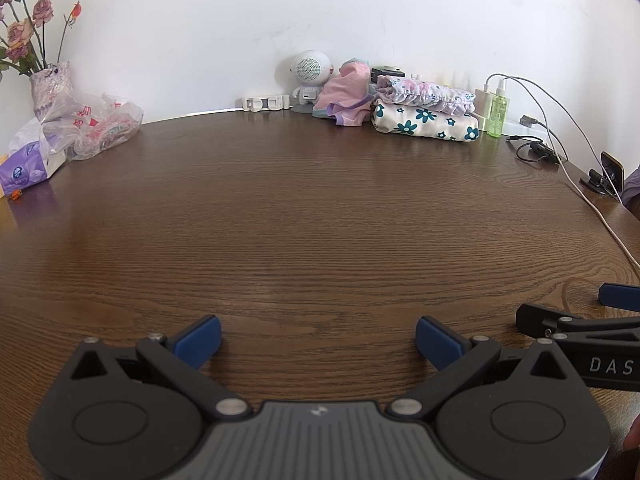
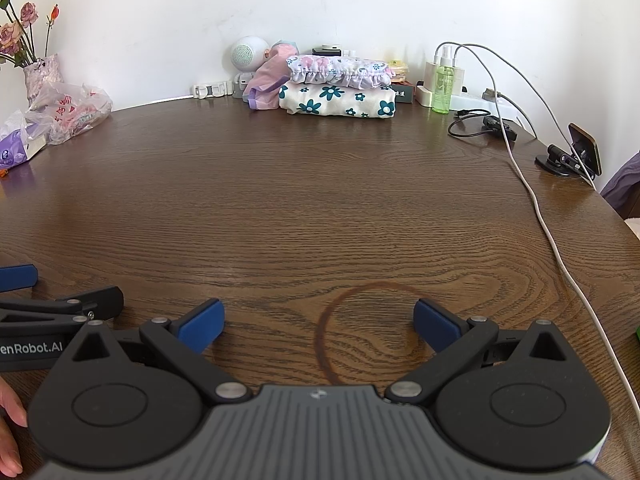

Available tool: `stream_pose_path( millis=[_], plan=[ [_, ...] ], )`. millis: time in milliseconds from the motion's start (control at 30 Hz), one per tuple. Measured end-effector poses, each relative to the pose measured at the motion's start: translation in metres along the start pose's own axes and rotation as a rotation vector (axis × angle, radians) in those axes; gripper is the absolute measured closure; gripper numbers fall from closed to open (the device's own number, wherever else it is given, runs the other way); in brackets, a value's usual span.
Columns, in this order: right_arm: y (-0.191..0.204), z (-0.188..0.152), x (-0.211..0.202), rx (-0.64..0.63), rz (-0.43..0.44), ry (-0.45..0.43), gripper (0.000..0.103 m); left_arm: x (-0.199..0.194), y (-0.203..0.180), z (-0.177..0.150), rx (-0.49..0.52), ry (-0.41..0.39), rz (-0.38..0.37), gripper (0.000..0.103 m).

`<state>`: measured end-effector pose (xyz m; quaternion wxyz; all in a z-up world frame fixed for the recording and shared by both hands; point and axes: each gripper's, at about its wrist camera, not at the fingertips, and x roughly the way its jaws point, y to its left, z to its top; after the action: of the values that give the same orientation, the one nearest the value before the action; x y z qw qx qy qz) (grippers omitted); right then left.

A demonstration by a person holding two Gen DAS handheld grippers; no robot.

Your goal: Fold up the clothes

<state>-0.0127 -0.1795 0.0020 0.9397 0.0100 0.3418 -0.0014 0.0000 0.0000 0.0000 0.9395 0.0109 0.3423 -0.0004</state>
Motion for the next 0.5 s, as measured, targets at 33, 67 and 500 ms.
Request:
stream_pose_path(
  millis=[33,67,500],
  plan=[
    [-0.0002,-0.0001,-0.0001,0.000,0.000,0.000,0.001,0.0001,0.0000,0.0000,0.000,0.000,0.000,0.000],
    [-0.0006,-0.0003,-0.0001,0.000,0.000,0.000,0.001,0.0002,-0.0001,0.0001,0.000,0.000,0.000,0.000],
    [0.0002,-0.0008,-0.0002,0.000,-0.002,0.002,0.001,0.0004,0.0003,0.0001,0.000,0.000,-0.002,0.000]
  ],
)
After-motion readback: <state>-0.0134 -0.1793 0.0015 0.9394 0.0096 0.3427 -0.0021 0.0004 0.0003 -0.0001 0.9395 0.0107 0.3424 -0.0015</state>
